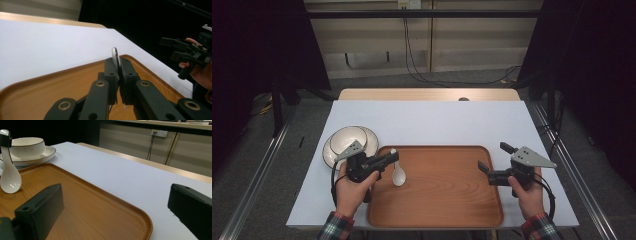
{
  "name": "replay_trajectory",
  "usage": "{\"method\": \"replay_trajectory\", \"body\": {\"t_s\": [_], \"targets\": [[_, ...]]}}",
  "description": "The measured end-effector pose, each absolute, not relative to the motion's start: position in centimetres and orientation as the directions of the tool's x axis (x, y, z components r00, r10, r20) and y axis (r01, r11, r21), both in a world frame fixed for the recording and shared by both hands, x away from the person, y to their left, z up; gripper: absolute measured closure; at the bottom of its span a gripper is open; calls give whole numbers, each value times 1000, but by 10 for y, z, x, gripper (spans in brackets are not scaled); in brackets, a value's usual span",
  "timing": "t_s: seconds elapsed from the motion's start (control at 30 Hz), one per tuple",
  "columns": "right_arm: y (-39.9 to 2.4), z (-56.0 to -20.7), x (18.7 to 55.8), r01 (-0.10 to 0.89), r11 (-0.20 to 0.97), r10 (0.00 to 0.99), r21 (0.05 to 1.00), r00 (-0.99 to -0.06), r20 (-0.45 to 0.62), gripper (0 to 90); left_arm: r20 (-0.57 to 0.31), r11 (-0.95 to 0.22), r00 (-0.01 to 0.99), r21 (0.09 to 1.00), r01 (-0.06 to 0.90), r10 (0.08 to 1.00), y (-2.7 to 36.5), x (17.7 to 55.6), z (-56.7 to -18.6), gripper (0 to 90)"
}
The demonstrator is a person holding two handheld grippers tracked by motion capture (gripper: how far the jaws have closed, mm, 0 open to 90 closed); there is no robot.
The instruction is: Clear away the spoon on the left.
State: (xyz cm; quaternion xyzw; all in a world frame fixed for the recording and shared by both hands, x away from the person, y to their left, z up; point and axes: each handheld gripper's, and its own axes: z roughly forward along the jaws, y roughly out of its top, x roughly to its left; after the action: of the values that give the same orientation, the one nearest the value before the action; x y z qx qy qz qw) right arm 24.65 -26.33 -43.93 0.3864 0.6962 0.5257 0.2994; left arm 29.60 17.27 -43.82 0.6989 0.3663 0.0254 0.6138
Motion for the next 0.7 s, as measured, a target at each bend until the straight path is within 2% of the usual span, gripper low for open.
{"method": "replay_trajectory", "body": {"t_s": [0.27,0.7], "targets": [[-263,-440,247,227,154,848,962,-529,-11,2,-459,45,720,857,513,521,172,290,-442,854],[-260,-443,249,243,160,849,957,-529,-7,3,-447,1,730,853,522,517,171,293,-452,824]]}}
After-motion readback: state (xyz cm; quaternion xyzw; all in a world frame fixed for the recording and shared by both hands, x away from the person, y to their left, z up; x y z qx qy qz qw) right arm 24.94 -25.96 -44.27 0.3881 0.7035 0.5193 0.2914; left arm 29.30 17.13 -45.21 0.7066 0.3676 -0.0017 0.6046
